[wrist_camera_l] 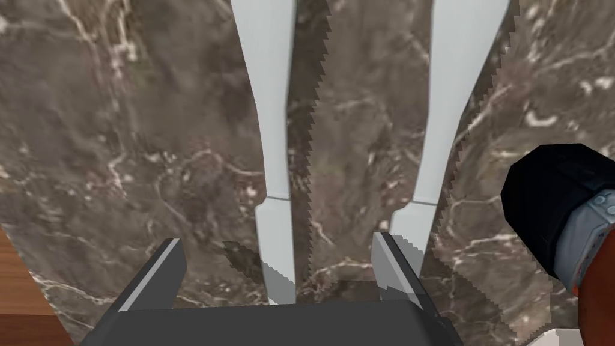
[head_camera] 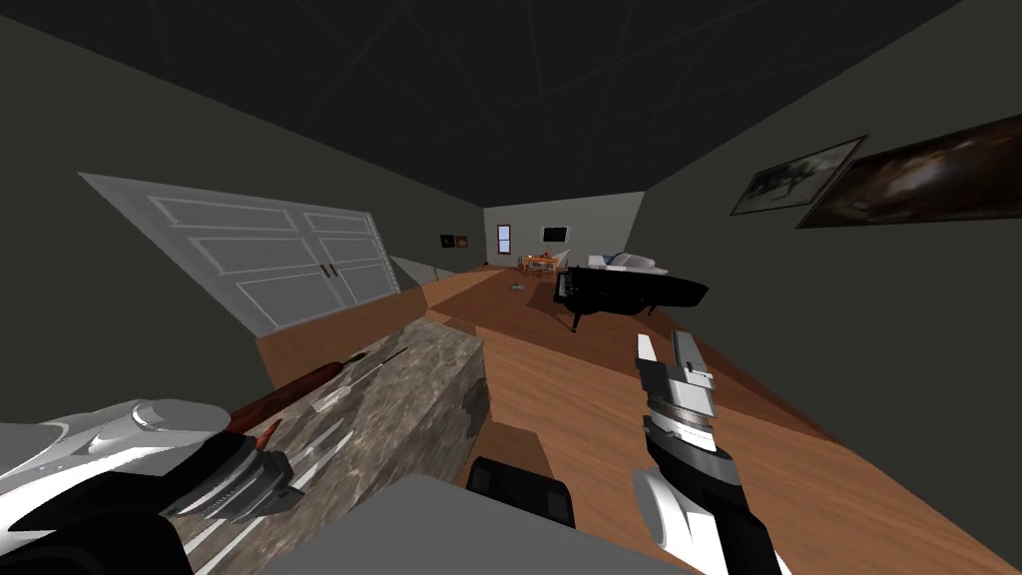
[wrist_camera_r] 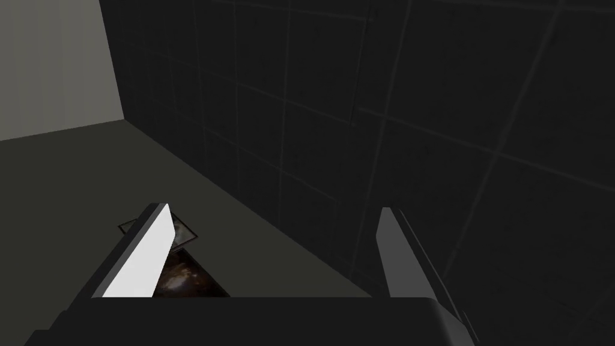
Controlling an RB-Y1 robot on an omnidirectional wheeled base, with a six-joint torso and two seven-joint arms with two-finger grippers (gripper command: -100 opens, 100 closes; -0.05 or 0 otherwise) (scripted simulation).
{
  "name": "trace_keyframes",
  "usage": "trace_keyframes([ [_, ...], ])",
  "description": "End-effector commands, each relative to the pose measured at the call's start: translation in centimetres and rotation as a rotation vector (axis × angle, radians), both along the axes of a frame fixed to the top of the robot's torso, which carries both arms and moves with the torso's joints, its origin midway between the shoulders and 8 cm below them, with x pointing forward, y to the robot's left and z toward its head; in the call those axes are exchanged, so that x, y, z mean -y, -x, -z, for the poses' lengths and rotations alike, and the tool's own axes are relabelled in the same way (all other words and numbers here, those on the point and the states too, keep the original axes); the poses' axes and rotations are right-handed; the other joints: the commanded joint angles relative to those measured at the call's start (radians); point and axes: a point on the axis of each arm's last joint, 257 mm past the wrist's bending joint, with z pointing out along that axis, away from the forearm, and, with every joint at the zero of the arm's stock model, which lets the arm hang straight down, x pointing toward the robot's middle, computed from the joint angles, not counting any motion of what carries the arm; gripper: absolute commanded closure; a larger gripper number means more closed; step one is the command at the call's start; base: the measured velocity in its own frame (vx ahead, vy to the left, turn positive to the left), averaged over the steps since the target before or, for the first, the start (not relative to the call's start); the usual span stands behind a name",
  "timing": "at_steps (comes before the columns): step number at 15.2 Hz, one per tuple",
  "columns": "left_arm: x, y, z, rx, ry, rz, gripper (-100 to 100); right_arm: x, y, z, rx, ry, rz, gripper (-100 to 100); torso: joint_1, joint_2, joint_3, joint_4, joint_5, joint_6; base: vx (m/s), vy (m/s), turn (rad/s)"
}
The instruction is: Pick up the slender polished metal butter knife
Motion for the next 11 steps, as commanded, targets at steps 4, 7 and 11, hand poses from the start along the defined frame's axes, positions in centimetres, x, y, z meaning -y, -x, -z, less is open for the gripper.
trace_keyframes([
  [4,-0.8,1.9,1.4,0.002,0.001,-0.078,-100,0.0,0.0,0.0,0.0,0.0,0.0,0,0.0,0.003,0.002,0.001,0.0,-0.001,-0.079,-0.003,-0.224],
  [7,-1.2,3.1,2.2,0.001,0.002,-0.123,-100,0.0,0.0,0.0,0.0,0.0,0.0,0,0.001,0.003,0.002,0.001,0.002,0.0,-0.072,-0.014,-0.243],
  [11,-1.2,2.7,1.8,0.003,-0.001,-0.108,100,0.0,0.0,0.0,0.0,0.0,0.0,0,0.005,-0.001,0.0,0.0,0.004,-0.001,-0.018,-0.003,-0.021],
])
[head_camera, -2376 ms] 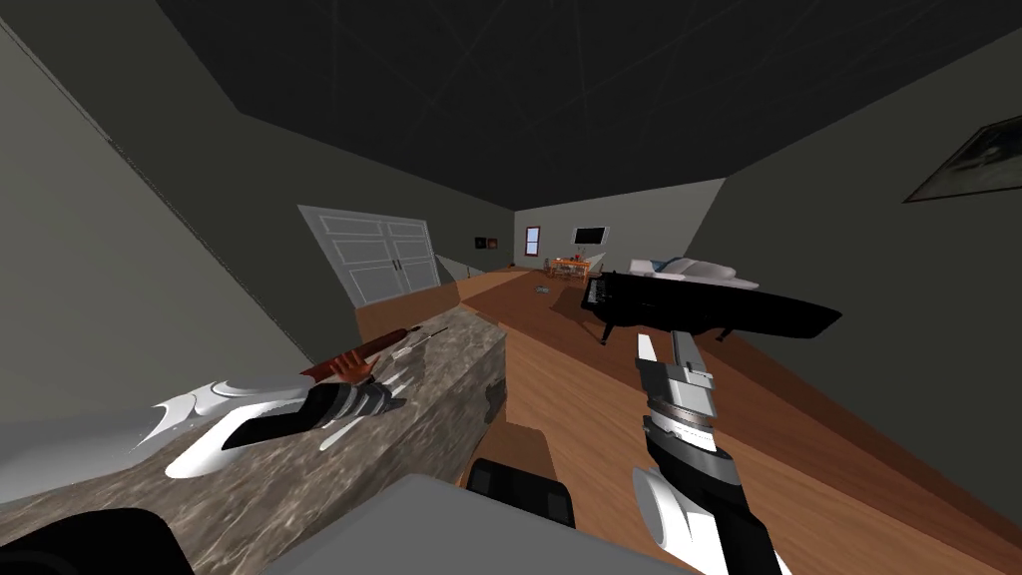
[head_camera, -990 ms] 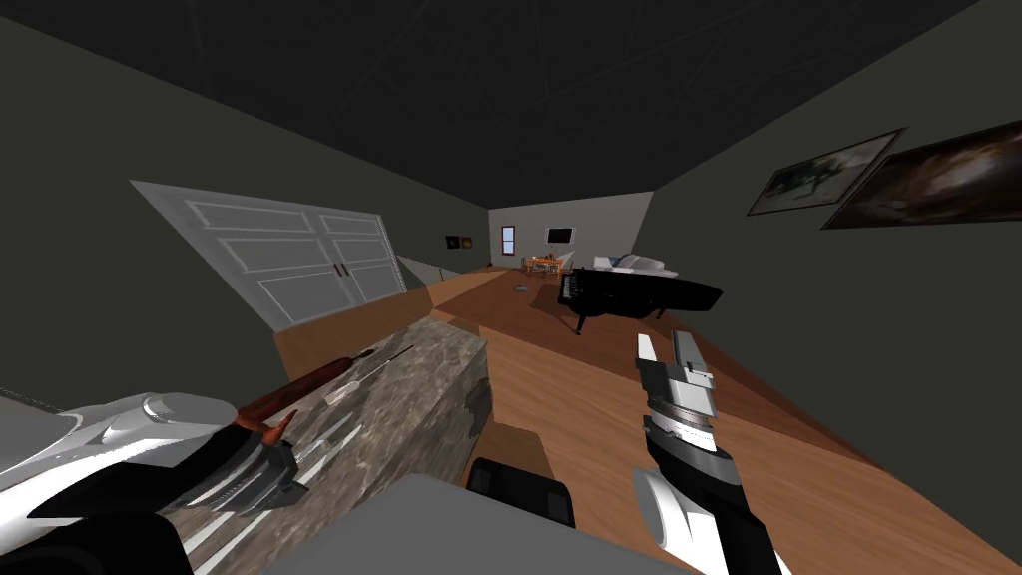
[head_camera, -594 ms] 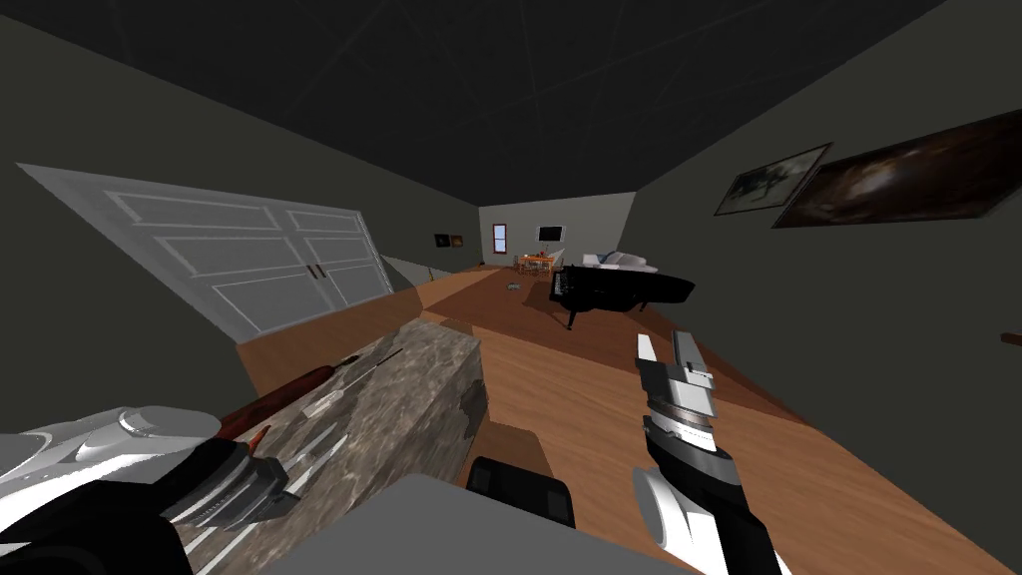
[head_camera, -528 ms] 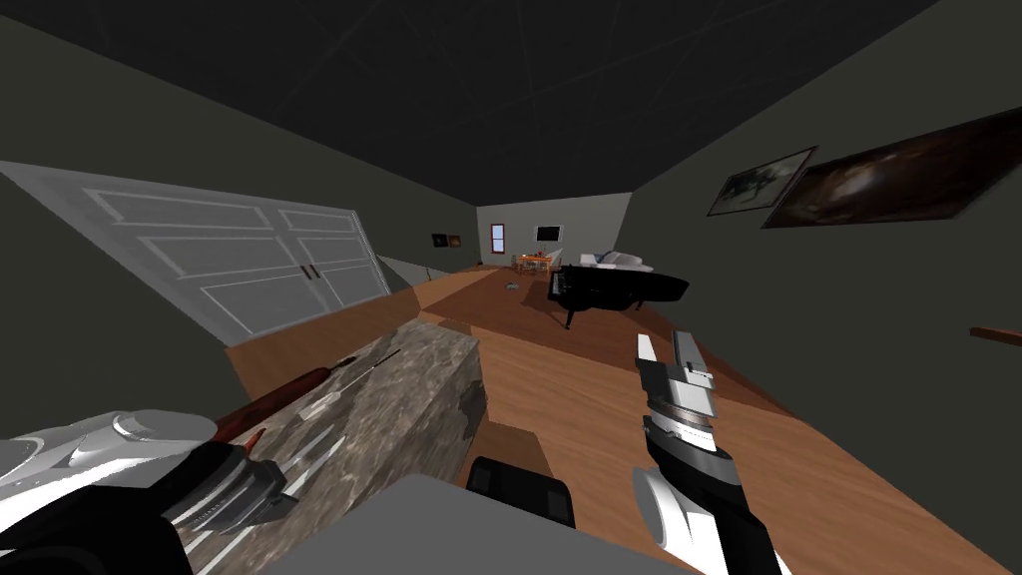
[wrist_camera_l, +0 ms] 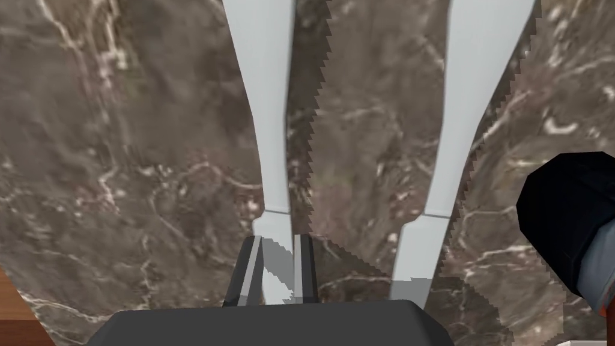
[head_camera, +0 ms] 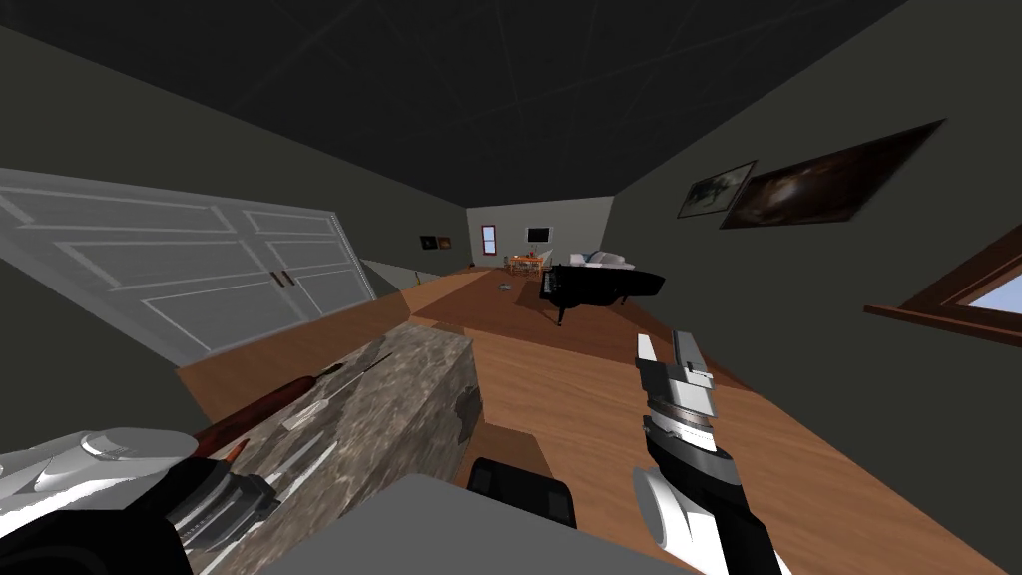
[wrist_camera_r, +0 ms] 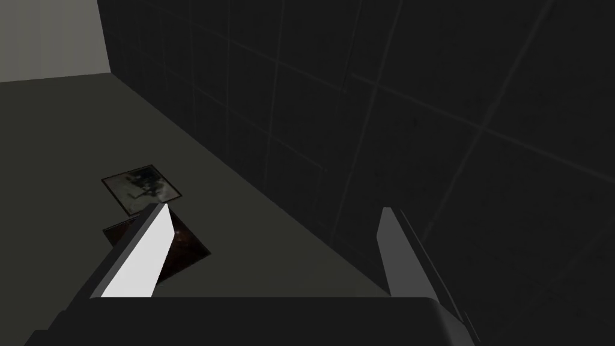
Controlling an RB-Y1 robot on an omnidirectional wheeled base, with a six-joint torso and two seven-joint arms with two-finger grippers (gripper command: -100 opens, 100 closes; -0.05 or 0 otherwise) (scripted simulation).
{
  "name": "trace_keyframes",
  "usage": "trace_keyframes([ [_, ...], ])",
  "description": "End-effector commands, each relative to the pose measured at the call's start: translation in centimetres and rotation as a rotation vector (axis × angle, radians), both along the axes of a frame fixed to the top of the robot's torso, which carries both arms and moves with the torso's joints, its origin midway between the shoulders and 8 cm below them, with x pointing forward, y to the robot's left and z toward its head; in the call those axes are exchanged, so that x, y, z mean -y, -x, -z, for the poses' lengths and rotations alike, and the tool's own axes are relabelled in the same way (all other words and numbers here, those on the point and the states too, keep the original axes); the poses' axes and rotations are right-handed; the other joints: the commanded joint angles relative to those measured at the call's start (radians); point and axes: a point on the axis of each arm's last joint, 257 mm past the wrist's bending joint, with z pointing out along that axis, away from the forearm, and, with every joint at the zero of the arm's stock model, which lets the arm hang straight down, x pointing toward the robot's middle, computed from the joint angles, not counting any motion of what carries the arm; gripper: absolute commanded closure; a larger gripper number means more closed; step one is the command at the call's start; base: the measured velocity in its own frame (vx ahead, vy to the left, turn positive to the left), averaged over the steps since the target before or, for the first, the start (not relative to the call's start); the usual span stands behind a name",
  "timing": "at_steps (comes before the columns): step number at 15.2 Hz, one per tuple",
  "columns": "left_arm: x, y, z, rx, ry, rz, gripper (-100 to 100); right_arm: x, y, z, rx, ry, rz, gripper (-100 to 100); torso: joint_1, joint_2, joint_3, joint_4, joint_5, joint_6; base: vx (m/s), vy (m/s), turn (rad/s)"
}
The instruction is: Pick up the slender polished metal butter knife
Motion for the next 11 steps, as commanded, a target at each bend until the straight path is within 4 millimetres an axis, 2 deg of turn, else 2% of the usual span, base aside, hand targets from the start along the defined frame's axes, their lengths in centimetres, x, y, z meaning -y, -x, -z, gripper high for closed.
trace_keyframes([
  [1,0.0,0.0,0.0,0.0,0.0,0.0,100,0.0,0.0,0.0,0.0,0.0,0.0,0,0.0,0.0,0.0,0.0,0.0,0.0,0.0,0.0,0.0],
  [2,0.0,0.0,0.0,0.0,-0.001,0.0,100,0.0,0.0,0.0,0.0,0.0,0.0,0,0.0,0.0,0.0,0.0,0.001,0.0,0.0,0.0,0.0],
  [4,0.4,-0.7,-0.4,-0.001,0.004,0.03,100,0.0,0.0,0.0,0.0,0.0,0.0,0,0.001,-0.001,-0.001,0.0,0.001,-0.002,0.04,0.006,0.244],
  [6,0.9,-1.9,-1.2,-0.002,0.003,0.075,100,0.0,0.0,0.0,0.0,0.0,0.0,0,0.001,-0.004,-0.002,-0.001,0.0,-0.002,0.102,0.019,0.369],
  [10,1.6,-3.2,-2.2,-0.004,0.002,0.135,100,0.0,0.0,0.0,0.0,0.0,0.0,0,0.0,-0.007,-0.004,-0.002,0.0,-0.001,0.085,0.004,0.235],
  [11,1.5,-2.8,-1.9,-0.003,0.003,0.113,100,0.0,0.0,0.0,0.0,0.0,0.0,0,0.0,-0.007,-0.004,-0.001,0.0,-0.001,0.039,0.001,0.083],
])
